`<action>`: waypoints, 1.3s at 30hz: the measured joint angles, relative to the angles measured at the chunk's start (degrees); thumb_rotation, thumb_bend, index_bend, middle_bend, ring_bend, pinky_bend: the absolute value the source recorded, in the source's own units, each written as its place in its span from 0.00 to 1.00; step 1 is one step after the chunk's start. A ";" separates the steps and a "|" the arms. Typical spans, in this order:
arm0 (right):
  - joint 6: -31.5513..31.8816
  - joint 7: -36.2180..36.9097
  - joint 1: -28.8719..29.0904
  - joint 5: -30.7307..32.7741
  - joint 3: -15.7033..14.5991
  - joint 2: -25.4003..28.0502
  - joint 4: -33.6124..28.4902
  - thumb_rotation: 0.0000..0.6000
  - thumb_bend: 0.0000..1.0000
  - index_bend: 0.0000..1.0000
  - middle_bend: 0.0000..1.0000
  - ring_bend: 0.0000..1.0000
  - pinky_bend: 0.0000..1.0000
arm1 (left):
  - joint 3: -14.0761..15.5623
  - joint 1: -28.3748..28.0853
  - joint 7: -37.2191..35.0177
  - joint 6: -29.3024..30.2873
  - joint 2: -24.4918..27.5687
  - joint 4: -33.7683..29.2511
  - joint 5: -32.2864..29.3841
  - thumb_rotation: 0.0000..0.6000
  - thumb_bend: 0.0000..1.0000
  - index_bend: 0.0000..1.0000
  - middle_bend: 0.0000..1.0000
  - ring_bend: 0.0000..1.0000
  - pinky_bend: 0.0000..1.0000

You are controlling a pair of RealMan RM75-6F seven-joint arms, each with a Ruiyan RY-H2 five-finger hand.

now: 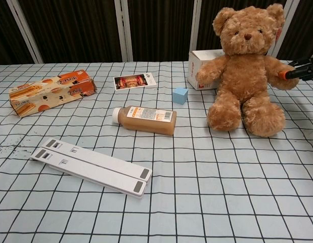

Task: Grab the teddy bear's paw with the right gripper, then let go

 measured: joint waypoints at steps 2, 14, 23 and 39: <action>-0.30 -0.04 0.14 0.02 -0.01 -0.26 0.53 1.00 0.42 0.53 0.52 0.33 0.00 | 0.00 -0.04 0.11 -0.04 -0.08 0.01 -0.02 1.00 0.24 0.19 0.00 0.00 0.03; 1.62 -1.25 0.12 -0.32 0.27 0.86 -1.68 1.00 0.42 0.53 0.52 0.33 0.00 | 0.10 -0.14 0.44 -0.06 -0.24 -0.04 0.11 1.00 0.24 0.19 0.00 0.00 0.03; 0.04 -1.92 0.33 0.68 -0.38 -0.86 1.99 1.00 0.42 0.53 0.52 0.33 0.00 | 0.17 -0.19 0.88 0.06 -0.43 -0.14 0.21 1.00 0.24 0.19 0.00 0.00 0.03; 1.13 -2.81 -0.06 0.92 -0.09 0.28 -0.07 1.00 0.42 0.53 0.52 0.33 0.00 | 0.20 -0.24 0.99 0.01 -0.47 -0.12 0.13 1.00 0.24 0.19 0.00 0.00 0.03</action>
